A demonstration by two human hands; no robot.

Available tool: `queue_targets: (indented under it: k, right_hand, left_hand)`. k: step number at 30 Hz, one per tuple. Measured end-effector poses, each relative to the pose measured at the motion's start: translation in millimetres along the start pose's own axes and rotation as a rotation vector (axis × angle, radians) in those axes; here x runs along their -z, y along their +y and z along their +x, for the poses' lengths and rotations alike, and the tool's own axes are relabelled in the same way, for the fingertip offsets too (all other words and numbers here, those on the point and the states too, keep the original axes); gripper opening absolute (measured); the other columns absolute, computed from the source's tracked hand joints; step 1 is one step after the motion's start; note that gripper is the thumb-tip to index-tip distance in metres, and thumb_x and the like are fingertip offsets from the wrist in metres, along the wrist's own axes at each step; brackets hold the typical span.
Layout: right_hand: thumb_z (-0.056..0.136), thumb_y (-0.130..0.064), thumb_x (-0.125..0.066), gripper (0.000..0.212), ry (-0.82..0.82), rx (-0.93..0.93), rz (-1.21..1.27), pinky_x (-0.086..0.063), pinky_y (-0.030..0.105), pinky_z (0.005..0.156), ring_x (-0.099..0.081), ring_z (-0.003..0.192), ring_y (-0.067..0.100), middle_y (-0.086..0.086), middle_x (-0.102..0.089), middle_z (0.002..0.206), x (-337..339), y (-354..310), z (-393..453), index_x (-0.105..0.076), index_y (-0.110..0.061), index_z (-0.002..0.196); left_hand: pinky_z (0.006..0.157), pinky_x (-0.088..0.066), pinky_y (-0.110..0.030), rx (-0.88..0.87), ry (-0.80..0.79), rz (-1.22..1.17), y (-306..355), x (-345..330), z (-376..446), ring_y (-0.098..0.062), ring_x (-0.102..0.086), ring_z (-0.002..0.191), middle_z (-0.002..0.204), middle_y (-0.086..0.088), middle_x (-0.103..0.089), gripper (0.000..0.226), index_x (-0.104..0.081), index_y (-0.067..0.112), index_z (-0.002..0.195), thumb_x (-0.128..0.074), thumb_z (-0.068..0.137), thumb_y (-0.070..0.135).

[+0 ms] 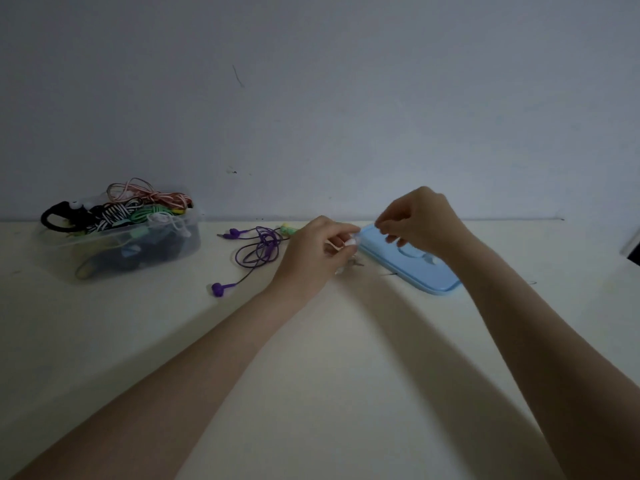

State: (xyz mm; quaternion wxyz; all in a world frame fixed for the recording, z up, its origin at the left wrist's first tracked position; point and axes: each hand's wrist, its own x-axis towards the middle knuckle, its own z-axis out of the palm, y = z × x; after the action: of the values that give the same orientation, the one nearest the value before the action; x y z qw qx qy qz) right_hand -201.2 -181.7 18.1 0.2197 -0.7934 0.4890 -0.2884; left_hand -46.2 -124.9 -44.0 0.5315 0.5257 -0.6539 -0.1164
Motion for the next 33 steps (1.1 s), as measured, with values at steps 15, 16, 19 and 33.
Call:
queue_targets:
  k: [15, 16, 19, 33]
  right_hand:
    - [0.072, -0.006, -0.072, 0.023, -0.029, -0.248, -0.539, -0.047, 0.031, 0.069, -0.054, 0.077, 0.029, 0.012, -0.053, 0.082, 16, 31, -6, -0.06, -0.003, 0.091]
    - [0.073, -0.002, -0.069, 0.023, -0.028, -0.238, -0.539, -0.046, 0.031, 0.069, -0.052, 0.076, 0.029, 0.012, -0.051, 0.083, 14, 30, -5, -0.06, -0.002, 0.093]
    - [0.075, 0.002, -0.061, 0.021, -0.023, -0.216, -0.51, -0.049, 0.032, 0.071, -0.057, 0.08, 0.03, 0.014, -0.056, 0.087, 9, 27, -1, -0.062, -0.001, 0.096]
    - [0.081, 0.015, -0.058, 0.014, -0.292, -0.096, 0.473, -0.055, 0.014, 0.067, -0.067, 0.06, 0.012, 0.014, -0.067, 0.076, -5, 4, -8, -0.068, 0.008, 0.087]
  left_hand:
    - [0.056, -0.045, -0.007, 0.091, 0.0, 0.057, -1, -1, 0, 0.008, -0.057, 0.062, 0.081, 0.004, -0.058, 0.007, -0.069, 0.008, 0.09, -0.066, 0.083, 0.009]
    - [0.058, -0.045, -0.007, 0.098, 0.011, 0.067, -3, 0, 1, 0.01, -0.057, 0.063, 0.081, 0.005, -0.059, 0.007, -0.069, 0.01, 0.089, -0.065, 0.084, 0.011]
    - [0.061, -0.044, -0.011, 0.104, 0.025, 0.115, 0, 4, 3, 0.011, -0.056, 0.064, 0.081, 0.011, -0.058, 0.006, -0.068, 0.015, 0.086, -0.064, 0.085, 0.012]
    - [0.073, -0.048, -0.025, 0.023, -0.486, 0.363, 15, 27, 4, 0.004, -0.06, 0.07, 0.082, 0.013, -0.063, 0.013, -0.06, 0.022, 0.081, -0.067, 0.075, 0.013]
